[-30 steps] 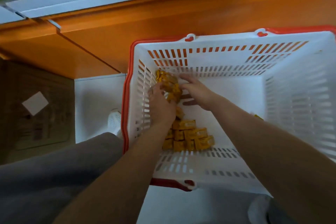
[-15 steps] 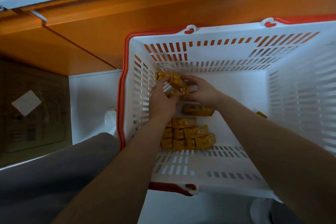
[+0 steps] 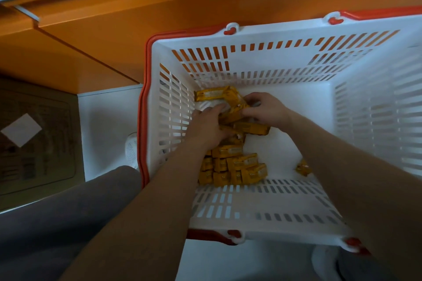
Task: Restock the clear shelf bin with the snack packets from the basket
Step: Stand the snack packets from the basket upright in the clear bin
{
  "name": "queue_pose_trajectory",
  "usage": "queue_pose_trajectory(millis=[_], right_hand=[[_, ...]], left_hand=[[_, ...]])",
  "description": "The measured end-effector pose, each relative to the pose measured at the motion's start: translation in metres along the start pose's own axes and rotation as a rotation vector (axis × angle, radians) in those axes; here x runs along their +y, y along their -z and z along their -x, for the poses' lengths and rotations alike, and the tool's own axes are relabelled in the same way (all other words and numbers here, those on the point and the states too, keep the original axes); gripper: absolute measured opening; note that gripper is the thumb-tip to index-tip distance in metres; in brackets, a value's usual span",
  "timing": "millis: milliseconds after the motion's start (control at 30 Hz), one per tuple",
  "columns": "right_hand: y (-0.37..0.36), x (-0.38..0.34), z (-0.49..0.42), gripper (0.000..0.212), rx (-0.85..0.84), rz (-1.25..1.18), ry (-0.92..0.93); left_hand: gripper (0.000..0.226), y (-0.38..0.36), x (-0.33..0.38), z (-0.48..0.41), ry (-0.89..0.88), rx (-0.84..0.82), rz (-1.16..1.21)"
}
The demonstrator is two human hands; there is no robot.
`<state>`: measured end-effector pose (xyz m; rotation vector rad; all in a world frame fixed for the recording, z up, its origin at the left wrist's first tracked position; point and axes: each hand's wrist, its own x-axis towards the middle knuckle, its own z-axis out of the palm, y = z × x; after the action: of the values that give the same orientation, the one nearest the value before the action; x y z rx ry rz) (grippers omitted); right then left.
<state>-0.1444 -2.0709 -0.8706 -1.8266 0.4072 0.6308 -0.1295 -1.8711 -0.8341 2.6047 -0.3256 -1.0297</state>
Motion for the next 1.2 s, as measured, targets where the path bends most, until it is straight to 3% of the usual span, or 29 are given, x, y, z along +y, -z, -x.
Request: queue_pose_trajectory(millis=[67,167,333,533,733,900,1067,1133,1200], right_hand=[[0.001,0.003,-0.001,0.028,0.027,0.016,-0.007],[0.006,0.003,0.000,0.052,-0.051,0.047,-0.034],[0.026,-0.001,0.006,0.059,-0.229,0.430,-0.085],[0.042,0.002,0.022,0.076,-0.311,0.526,-0.096],[0.038,0.012,0.030,0.040,-0.211,0.701,-0.062],[0.026,0.024,0.039,0.047,-0.263,0.523,-0.163],[0.007,0.030,0.044,0.069,-0.118,0.518,-0.140],[0.001,0.031,0.046,0.063,-0.136,0.480,-0.167],[-0.003,0.031,0.047,0.042,-0.212,0.429,-0.144]], left_hand=[[0.085,0.002,0.002,-0.007,-0.014,-0.065,-0.083],[0.085,0.002,0.001,-0.014,-0.054,-0.135,-0.034],[0.079,-0.001,0.001,-0.019,-0.123,-0.222,-0.149],[0.052,0.005,0.010,-0.028,-0.153,-0.265,-0.256],[0.043,0.010,0.011,-0.031,-0.123,-0.336,-0.340],[0.049,0.005,0.013,-0.030,-0.082,-0.468,-0.267],[0.053,0.001,0.016,-0.029,-0.118,-0.448,-0.249],[0.049,0.002,0.017,-0.028,-0.127,-0.477,-0.231],[0.044,0.002,0.019,-0.028,-0.136,-0.480,-0.275]])
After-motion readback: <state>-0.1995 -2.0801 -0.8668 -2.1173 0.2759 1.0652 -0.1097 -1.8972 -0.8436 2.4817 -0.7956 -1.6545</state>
